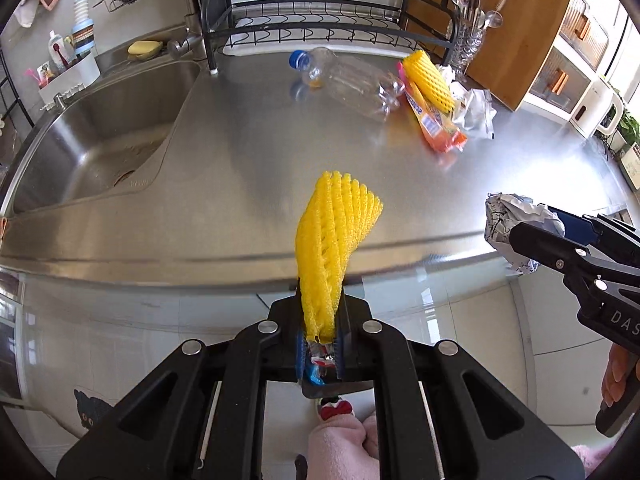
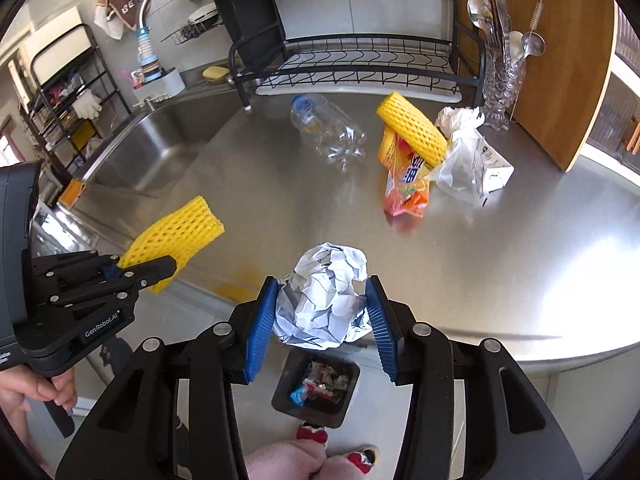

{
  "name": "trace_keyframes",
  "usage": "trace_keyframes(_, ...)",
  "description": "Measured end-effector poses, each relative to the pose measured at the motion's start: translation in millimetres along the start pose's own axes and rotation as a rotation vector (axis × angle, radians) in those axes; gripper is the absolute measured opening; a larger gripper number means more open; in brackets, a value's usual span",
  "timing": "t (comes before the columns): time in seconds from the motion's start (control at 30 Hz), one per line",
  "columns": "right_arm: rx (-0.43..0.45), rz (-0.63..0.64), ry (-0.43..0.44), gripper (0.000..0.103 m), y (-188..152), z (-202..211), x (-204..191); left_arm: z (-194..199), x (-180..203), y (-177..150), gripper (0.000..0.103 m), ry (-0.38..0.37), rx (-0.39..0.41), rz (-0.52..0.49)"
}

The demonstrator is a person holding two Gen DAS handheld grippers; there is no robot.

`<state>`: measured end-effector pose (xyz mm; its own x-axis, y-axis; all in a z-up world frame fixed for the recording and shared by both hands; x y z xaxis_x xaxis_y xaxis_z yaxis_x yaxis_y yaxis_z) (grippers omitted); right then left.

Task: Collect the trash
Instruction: 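Carry the foam net and foil down over the black bin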

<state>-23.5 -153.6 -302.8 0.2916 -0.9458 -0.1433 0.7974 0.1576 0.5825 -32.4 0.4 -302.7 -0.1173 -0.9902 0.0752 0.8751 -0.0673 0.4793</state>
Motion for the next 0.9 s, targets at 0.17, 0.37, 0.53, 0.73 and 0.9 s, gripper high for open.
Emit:
trace_keyframes(0.17,-0.065,0.002,0.03,0.047,-45.0,1.2,-4.5,0.2,9.5,-48.3,0.009,-0.008,-0.057,0.025)
trace_keyframes(0.37,-0.189,0.006,0.046,0.047,-96.4,-31.0,-6.5,-27.5,10.3,-102.0,0.009,-0.014,-0.172,0.068)
trace_keyframes(0.53,-0.289,-0.031,0.044,0.047,-133.0,-75.2,-4.1,-67.1,7.8,-135.6,0.009,-0.04,-0.264,0.089)
trace_keyframes(0.73,-0.357,-0.087,0.013,0.047,-165.1,-128.7,-2.2,-119.2,-1.1,-158.3,0.009,-0.068,-0.328,0.09)
trace_keyframes(0.9,-0.404,-0.133,-0.017,0.046,-182.3,-174.5,-3.2,-172.3,-9.2,-180.6,0.009,-0.101,-0.4,0.083)
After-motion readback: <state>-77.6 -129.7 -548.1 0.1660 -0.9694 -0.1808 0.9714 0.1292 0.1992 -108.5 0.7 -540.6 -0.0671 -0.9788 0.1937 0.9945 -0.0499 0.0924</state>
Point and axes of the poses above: each gripper's, at about its wrist camera, not at the fingertips, and z roughly against the way its jaws point, x to its right, y to its top, the point moved 6 cm from there along -z, roughly the way its jaws point, and after that the axes turned 1 degree about -y, right-handed, at the moved point
